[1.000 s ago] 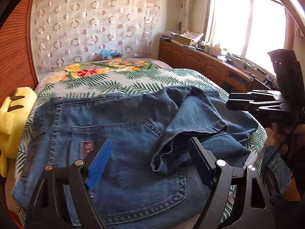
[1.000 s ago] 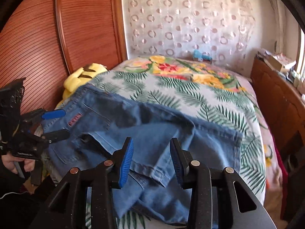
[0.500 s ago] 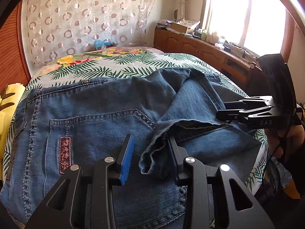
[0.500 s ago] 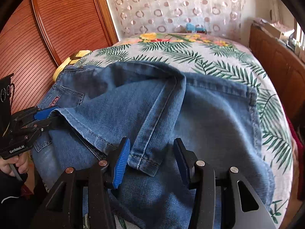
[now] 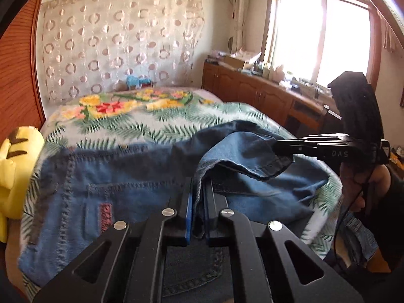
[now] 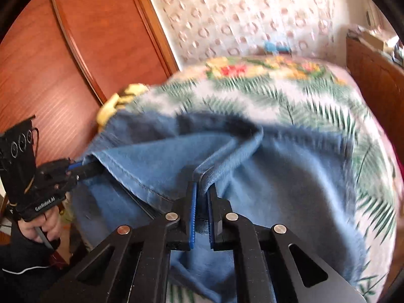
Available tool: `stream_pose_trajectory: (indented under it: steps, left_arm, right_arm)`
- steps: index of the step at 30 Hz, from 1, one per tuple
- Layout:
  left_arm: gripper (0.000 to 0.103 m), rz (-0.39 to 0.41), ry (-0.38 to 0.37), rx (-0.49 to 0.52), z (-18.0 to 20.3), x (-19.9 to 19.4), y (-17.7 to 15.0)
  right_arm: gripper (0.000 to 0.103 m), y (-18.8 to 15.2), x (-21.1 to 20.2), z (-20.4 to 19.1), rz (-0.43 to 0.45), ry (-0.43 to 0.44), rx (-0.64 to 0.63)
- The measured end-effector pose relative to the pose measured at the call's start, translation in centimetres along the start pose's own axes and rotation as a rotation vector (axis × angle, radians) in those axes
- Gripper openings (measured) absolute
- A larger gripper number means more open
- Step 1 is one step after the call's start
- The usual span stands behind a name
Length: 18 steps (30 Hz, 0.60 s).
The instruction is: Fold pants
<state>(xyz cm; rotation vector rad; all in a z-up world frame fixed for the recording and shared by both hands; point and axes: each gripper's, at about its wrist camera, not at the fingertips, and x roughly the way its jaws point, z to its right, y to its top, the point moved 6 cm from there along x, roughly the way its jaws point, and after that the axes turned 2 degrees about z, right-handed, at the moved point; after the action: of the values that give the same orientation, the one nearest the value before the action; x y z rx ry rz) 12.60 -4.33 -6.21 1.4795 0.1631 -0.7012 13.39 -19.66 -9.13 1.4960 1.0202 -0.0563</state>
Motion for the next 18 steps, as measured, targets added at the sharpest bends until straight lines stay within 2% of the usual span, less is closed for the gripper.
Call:
stream_pose_trajectory:
  steps: [7,11,18]
  left_arm:
    - [0.008,0.099,0.019,0.001,-1.2,-5.2,3.1]
    - [0.008,0.143,0.048,-0.013,-2.9,-7.7,4.1]
    - [0.008,0.178,0.123,-0.058,-7.1,-10.9,3.7]
  right_arm:
    - [0.005,6.0,-4.7,-4.1,0.145,0.047,-0.120]
    - [0.005,8.4,-6.0,-6.6,0.196,0.071,-0.189]
    - [0.004,11.4,-4.8,-11.8,0.222,0.131,-0.291]
